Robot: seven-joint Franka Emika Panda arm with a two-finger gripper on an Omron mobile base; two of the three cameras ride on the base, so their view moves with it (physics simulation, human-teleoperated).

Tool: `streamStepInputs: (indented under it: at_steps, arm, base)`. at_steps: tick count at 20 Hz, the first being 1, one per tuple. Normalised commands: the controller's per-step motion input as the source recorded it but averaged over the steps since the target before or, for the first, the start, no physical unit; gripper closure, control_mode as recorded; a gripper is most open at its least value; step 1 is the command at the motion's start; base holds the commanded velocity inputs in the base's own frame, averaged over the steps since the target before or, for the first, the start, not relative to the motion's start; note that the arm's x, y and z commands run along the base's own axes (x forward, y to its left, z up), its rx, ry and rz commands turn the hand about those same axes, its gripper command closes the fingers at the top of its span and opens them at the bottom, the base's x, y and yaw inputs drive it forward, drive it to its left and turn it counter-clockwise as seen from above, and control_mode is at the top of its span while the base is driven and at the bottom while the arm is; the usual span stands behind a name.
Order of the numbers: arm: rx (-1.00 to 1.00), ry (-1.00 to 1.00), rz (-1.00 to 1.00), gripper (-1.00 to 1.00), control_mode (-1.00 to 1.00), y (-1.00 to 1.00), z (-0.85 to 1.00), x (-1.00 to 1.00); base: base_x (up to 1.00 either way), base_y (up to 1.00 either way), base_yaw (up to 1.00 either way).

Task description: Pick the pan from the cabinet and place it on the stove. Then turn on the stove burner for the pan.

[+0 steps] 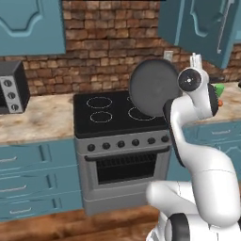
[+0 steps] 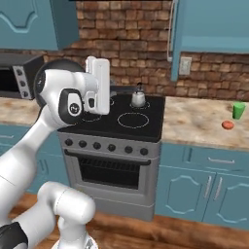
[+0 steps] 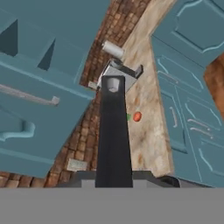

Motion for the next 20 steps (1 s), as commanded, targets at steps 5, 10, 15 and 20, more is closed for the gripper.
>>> streamStepInputs:
  at_steps: [5, 10, 15, 20]
  arm:
    - [0.0, 0.0, 0.0, 1.0, 1.0, 0.0, 0.0, 0.0]
    - [0.0, 0.0, 0.0, 1.0, 1.0, 0.0, 0.0, 0.0]
    - [0.0, 0.0, 0.0, 1.0, 1.0, 0.0, 0.0, 0.0]
    - [0.0, 0.0, 0.0, 1.0, 1.0, 0.0, 0.0, 0.0]
  base:
    - [0.55, 0.38, 0.01]
    - [0.36, 0.37, 0.01]
    - [0.04, 0.5, 0.0]
    - [0.16, 0.52, 0.0]
